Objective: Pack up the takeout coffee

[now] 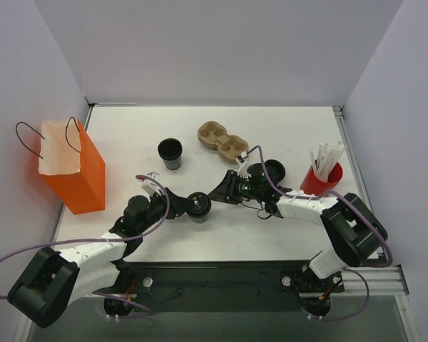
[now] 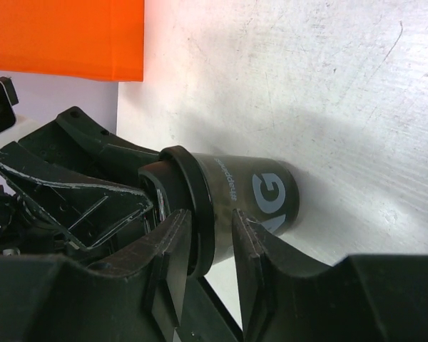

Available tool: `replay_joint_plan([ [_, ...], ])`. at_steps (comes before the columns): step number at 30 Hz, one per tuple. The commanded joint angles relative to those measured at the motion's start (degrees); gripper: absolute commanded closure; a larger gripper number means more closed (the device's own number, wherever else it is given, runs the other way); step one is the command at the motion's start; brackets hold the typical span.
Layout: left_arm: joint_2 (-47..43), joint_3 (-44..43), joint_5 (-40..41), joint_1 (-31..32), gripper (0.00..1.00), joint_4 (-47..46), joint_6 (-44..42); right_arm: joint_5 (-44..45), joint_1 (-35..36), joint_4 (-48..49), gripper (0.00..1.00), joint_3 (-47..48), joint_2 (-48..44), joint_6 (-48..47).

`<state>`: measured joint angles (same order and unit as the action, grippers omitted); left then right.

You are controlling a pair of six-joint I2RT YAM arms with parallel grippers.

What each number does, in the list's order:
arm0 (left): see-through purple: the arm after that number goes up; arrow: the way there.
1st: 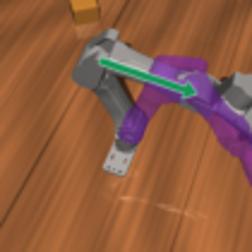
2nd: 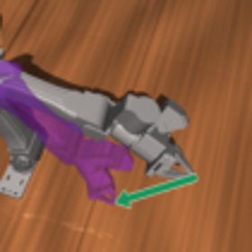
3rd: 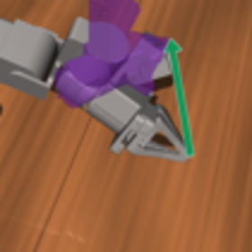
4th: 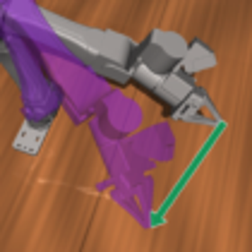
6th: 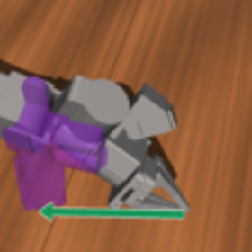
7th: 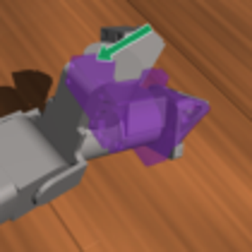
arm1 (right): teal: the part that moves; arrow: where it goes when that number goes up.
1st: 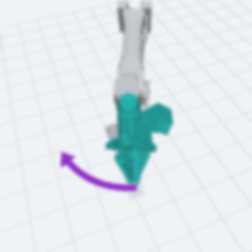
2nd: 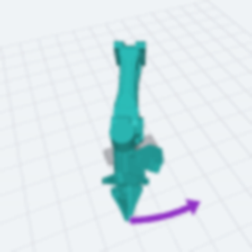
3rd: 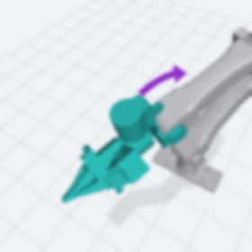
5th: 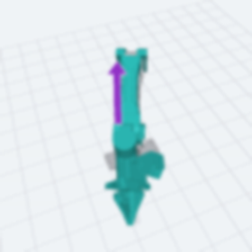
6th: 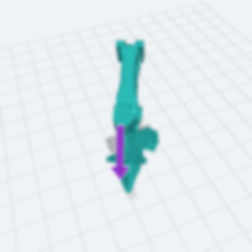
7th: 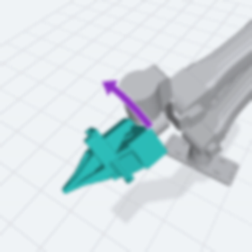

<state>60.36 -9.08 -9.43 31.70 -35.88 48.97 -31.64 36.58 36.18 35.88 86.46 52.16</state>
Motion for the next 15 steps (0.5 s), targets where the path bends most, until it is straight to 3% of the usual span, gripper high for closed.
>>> replay_joint_plan([
  [1,4.3,3.3,-0.4,-0.1,0.52,10.7,-2.3,-4.0,-0.2,8.4,0.71,0.2,2.7,2.1],
  [10,7.0,4.6,-0.1,0.0,0.53,7.6,-1.1,-5.7,1.2,24.7,0.75,-6.8,6.9,10.5],
  [15,9.4,5.7,-0.1,0.5,0.55,5.9,-0.5,-4.8,1.3,39.8,0.78,-13.6,13.7,13.8],
])
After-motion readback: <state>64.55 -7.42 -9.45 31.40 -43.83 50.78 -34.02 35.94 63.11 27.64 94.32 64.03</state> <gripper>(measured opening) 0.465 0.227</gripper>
